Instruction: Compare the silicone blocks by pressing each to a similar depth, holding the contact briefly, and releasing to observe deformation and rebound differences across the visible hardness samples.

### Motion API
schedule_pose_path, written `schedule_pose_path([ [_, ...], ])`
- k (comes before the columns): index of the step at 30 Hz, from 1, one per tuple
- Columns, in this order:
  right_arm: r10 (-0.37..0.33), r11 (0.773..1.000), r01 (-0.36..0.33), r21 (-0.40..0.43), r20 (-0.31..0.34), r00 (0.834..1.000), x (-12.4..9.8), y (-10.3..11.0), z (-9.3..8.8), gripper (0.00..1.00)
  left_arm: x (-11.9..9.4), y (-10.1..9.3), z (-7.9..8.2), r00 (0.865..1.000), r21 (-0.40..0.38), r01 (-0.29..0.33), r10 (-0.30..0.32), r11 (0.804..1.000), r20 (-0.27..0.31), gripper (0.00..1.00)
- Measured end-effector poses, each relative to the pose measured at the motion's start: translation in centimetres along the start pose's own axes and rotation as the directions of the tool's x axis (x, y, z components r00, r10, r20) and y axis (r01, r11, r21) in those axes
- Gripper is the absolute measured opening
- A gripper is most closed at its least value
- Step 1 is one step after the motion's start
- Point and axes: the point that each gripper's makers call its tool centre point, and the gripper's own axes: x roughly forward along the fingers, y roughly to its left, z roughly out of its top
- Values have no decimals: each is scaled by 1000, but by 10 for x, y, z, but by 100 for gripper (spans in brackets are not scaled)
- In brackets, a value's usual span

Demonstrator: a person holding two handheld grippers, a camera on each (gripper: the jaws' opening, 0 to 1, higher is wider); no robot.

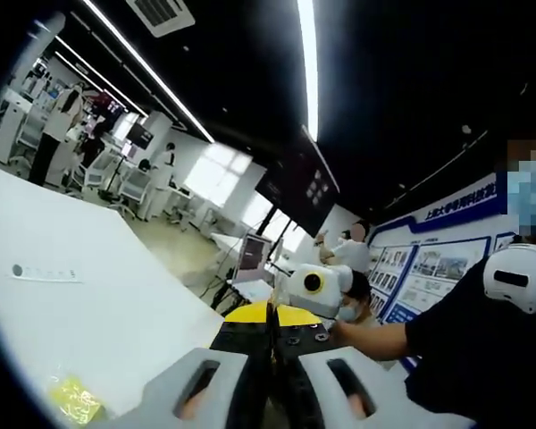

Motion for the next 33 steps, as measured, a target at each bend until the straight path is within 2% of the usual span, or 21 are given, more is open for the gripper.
schedule_pose_path([
  [7,6,999,-8,-47,-48,999,0,-1,-2,11,-1,1,-1,1000,11,1,-1,1000,-2,0],
  [20,17,995,-22,-94,-51,999,2,-3,2,10,-3,0,3,1000,64,-7,7,998,-1,0],
  [33,11,994,-18,-105,-65,998,-1,-7,-10,10,-2,4,-8,999,85,-26,29,996,-42,0],
])
